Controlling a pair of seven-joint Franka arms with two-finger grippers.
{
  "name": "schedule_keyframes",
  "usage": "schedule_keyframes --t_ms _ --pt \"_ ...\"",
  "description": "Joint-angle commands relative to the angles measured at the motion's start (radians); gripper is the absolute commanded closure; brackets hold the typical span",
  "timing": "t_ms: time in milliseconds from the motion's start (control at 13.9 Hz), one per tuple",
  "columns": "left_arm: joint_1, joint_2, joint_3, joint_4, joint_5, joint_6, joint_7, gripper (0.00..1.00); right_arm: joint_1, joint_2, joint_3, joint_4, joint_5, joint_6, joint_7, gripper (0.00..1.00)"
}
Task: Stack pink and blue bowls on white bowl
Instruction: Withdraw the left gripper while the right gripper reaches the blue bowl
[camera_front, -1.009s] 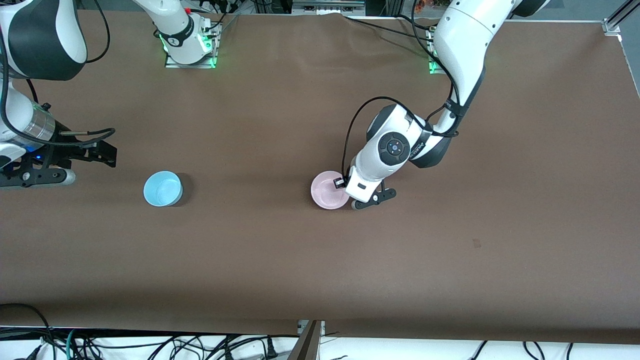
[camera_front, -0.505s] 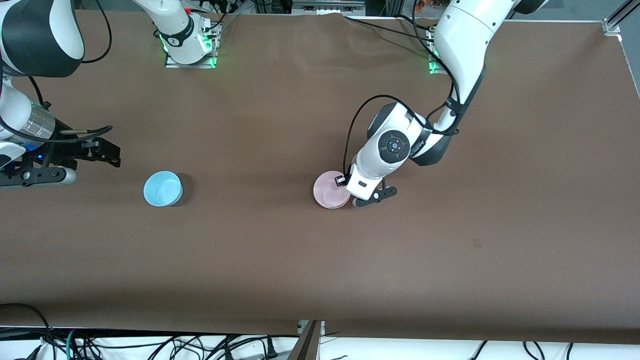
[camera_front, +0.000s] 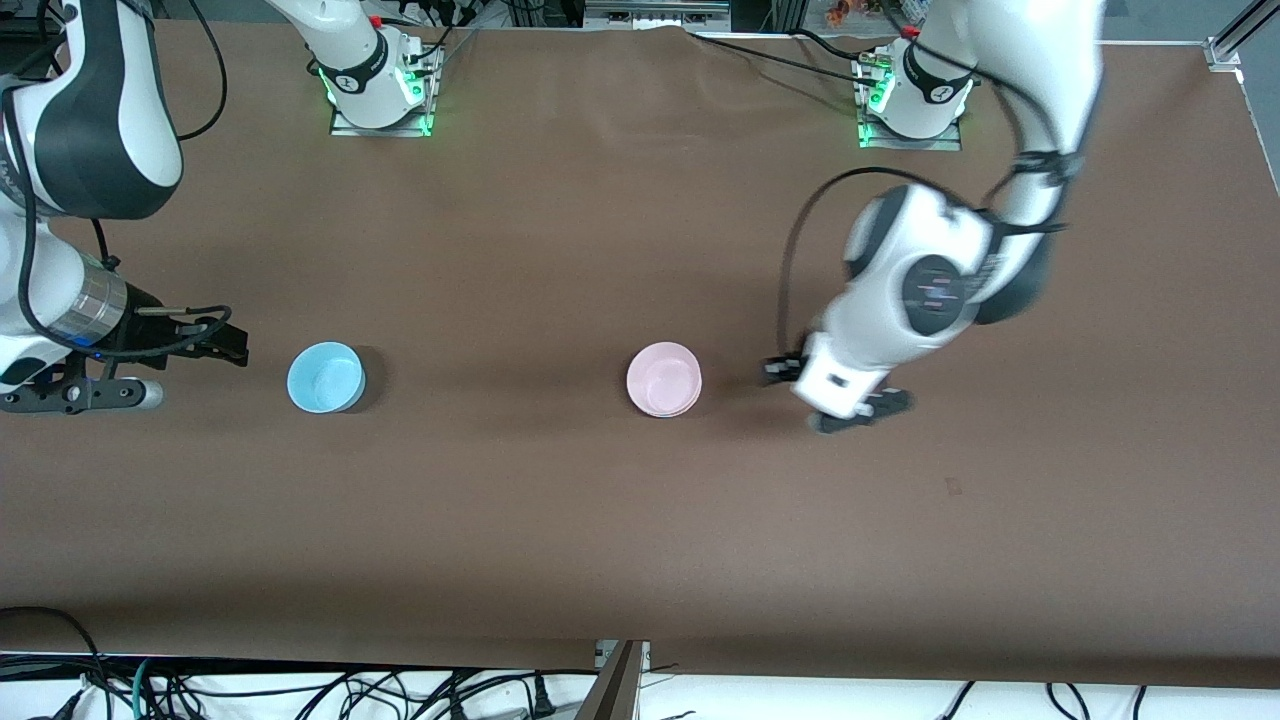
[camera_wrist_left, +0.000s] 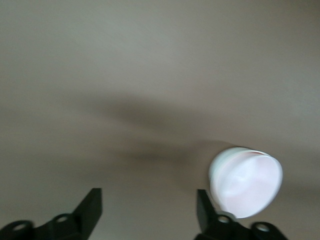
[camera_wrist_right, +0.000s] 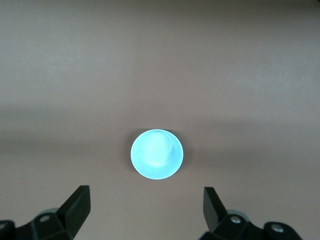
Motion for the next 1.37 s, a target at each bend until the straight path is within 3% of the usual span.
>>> schedule_keyframes --t_ms 0,216,361,505,721,865,1082,1298 --pt "0.057 -0.051 0.039 -0.027 0.028 -0.051 0.161 0.0 -0.02 -0.045 0.008 -0.049 0.017 0.022 0.009 0.0" --pt "0.079 -0.051 0.045 -0.026 0.054 -0.058 0.197 0.0 -0.035 -0.098 0.012 -0.098 0.017 0.027 0.009 0.0" --pt "0.155 -0.071 0.047 -0.023 0.129 -0.053 0.357 0.0 -0.079 -0.169 0.072 -0.233 0.024 0.108 0.011 0.0" --pt "0.212 -0.1 0.08 -0.027 0.128 -0.057 0.468 0.0 -0.104 -0.217 0.114 -0.377 0.02 0.238 0.052 0.0" --pt "0.243 -0.118 0.105 -0.024 0.137 -0.062 0.501 0.0 -0.109 -0.201 0.132 -0.396 0.014 0.243 0.093 0.0" --pt "0.293 -0.182 0.125 -0.024 0.139 -0.071 0.511 0.0 -0.138 -0.169 0.153 -0.414 0.013 0.26 0.093 0.0" --pt "0.344 -0.294 0.136 -0.015 0.139 -0.204 0.518 0.0 -0.153 -0.158 0.18 -0.524 0.013 0.391 0.092 0.0" --pt "0.355 -0.318 0.174 0.017 0.144 -0.295 0.533 0.0 -0.155 -0.14 0.193 -0.607 0.013 0.508 0.093 0.0"
